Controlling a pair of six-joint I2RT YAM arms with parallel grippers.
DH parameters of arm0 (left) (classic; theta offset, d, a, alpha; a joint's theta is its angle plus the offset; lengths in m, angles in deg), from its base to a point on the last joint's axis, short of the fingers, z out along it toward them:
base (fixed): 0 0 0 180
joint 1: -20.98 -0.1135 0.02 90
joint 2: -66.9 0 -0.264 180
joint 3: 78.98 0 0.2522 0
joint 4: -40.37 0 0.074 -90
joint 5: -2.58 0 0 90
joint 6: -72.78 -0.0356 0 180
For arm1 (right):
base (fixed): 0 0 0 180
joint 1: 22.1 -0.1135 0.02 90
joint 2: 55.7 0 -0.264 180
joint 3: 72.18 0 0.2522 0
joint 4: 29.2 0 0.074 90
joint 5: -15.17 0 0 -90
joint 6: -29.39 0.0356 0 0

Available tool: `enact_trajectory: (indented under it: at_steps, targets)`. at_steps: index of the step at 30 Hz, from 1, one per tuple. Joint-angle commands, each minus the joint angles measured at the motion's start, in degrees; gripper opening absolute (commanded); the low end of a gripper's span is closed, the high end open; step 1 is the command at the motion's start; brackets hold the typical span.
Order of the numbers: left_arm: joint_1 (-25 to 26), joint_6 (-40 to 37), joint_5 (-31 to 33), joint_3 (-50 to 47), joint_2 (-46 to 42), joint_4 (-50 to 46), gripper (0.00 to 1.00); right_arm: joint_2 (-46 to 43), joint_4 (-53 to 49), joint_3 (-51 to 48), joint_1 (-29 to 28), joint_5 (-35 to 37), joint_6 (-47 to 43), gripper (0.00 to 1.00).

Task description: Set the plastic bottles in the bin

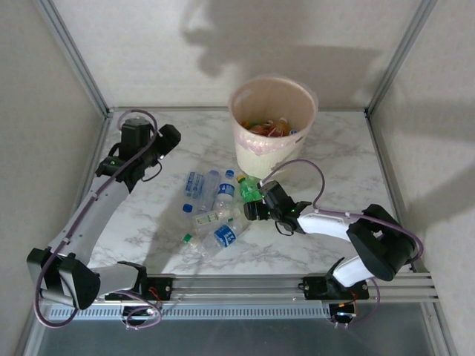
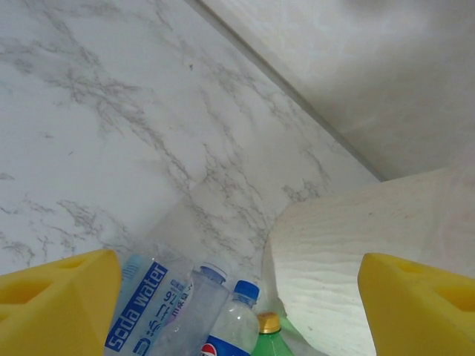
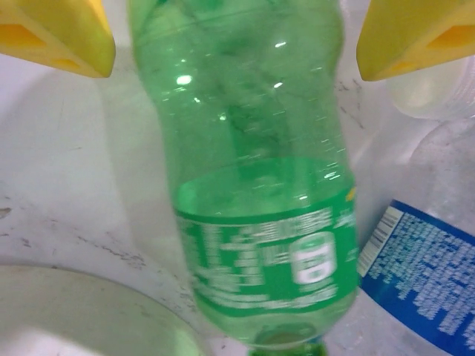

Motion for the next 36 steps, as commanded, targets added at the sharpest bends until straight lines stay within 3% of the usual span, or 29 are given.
enact_trajectory:
  at_steps: [1,8,17,25,36]
  targets:
    - [-0.6,-0.8,-1.7,-0.9,0.8,-0.3,0.82,2.2,-3.2,3.3,-0.2,4.5,2.3,0.85]
    - [-0.7,-1.7,-1.8,0.6,1.5,-1.4,0.81,7.5,-3.0,6.1,-0.3,3.8,1.3,0.79]
    - [-1.2,-1.6,-1.4,-1.0,1.5,-1.9,0.8,6.7,-4.7,6.6,-2.7,4.0,1.3,0.59]
    - [-1.3,-0.7,-2.3,-1.5,2.2,-1.1,0.79,0.9,-10.2,7.1,-6.0,6.9,2.9,0.51]
    - [-1.4,0.2,-1.6,-1.4,2.9,-0.8,0.79,-15.5,-29.3,17.3,-13.9,13.3,3.3,0.47]
